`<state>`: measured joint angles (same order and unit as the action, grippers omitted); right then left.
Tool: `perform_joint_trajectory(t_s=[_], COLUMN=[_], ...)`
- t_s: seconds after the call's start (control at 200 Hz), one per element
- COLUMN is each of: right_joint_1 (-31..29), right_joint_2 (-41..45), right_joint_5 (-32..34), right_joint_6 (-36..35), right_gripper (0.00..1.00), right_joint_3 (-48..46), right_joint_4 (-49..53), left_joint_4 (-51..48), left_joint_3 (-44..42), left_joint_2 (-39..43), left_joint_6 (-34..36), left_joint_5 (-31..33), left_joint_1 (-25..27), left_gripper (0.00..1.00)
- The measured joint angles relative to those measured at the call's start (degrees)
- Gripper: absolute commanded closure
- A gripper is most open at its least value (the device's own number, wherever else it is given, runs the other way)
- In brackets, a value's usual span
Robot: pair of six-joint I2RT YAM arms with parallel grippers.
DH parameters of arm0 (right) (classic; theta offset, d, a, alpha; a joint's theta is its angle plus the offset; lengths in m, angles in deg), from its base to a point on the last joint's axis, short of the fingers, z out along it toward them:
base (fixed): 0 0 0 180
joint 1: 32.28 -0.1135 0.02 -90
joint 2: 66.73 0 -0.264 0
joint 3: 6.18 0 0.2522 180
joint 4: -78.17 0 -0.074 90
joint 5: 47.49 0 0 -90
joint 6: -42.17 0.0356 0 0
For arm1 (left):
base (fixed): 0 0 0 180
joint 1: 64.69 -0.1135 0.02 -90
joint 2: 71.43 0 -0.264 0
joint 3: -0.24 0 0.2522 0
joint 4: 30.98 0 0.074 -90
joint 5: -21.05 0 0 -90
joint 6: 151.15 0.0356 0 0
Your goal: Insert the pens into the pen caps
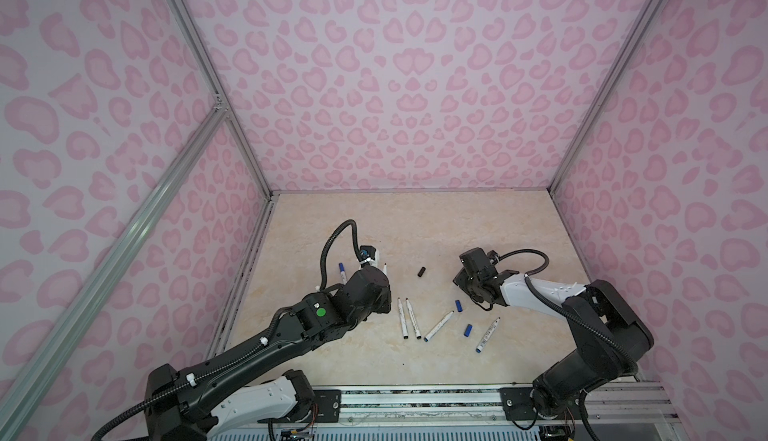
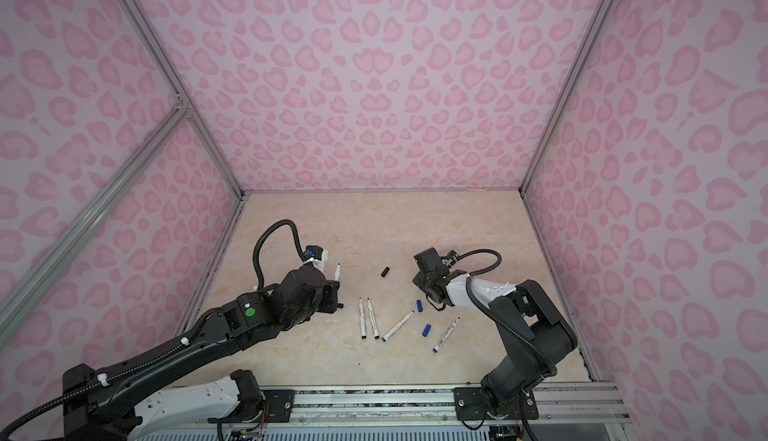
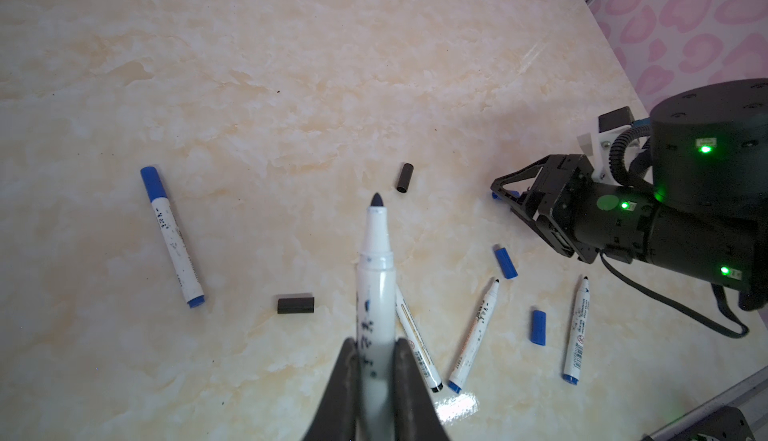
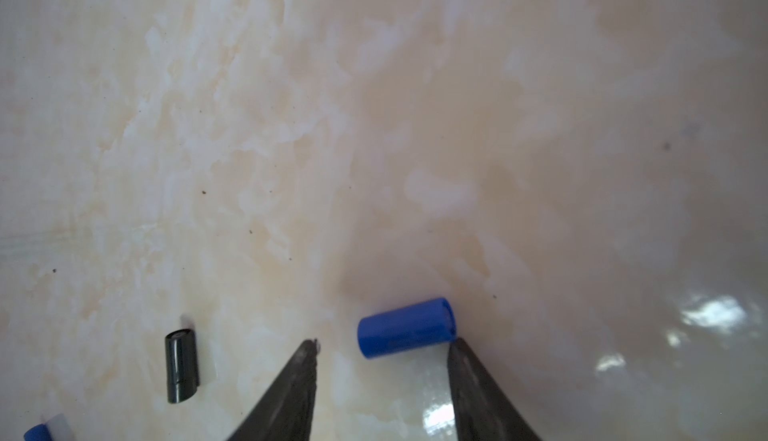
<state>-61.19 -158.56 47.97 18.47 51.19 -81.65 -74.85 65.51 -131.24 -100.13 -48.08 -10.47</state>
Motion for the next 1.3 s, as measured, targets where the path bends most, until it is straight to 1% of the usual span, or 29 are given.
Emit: perform_joint_trajectory(t_s=[0.175, 0.355, 0.69, 0.88, 1.025, 1.18, 1.3], right_joint_1=[0.6, 0.8, 0.4, -1.6, -3.9, -3.8, -3.5], right_joint_2=[-1.9, -4.3, -8.2, -11.3, -11.2, -11.4, -13.7], right_joint_5=[1.4, 2.0, 0.8, 0.7, 3.1, 5.2, 6.5], right_joint_6=[-1.5, -3.4, -6.1, -9.0, -10.3, -11.4, -13.5], right_gripper=[0.49, 0.51, 0.49, 0.48, 0.48, 0.51, 0.53], right_joint_3=[2.4, 4.3, 8.6, 13.5, 14.1, 14.4, 16.8], right_joint_4=[2.4, 1.6, 0.8, 4.2, 7.6, 9.8, 10.8], left_joint_4=[0.0, 0.0, 0.0, 0.0, 0.0, 0.0, 0.0], left_joint_3=[0.0, 0.0, 0.0, 0.0, 0.0, 0.0, -0.1], left_joint_2=[-0.3, -0.4, -0.3, -0.3, -0.1, 0.1, 0.6], left_joint_6=[0.0, 0.0, 0.0, 0.0, 0.0, 0.0, 0.0], left_joint_5=[0.0, 0.0, 0.0, 0.0, 0.0, 0.0, 0.0], left_joint_1=[-0.1, -0.1, -0.1, -0.2, -0.2, -0.2, -0.2], left_gripper=[0.97, 0.97, 0.97, 0.97, 0.97, 0.97, 0.97])
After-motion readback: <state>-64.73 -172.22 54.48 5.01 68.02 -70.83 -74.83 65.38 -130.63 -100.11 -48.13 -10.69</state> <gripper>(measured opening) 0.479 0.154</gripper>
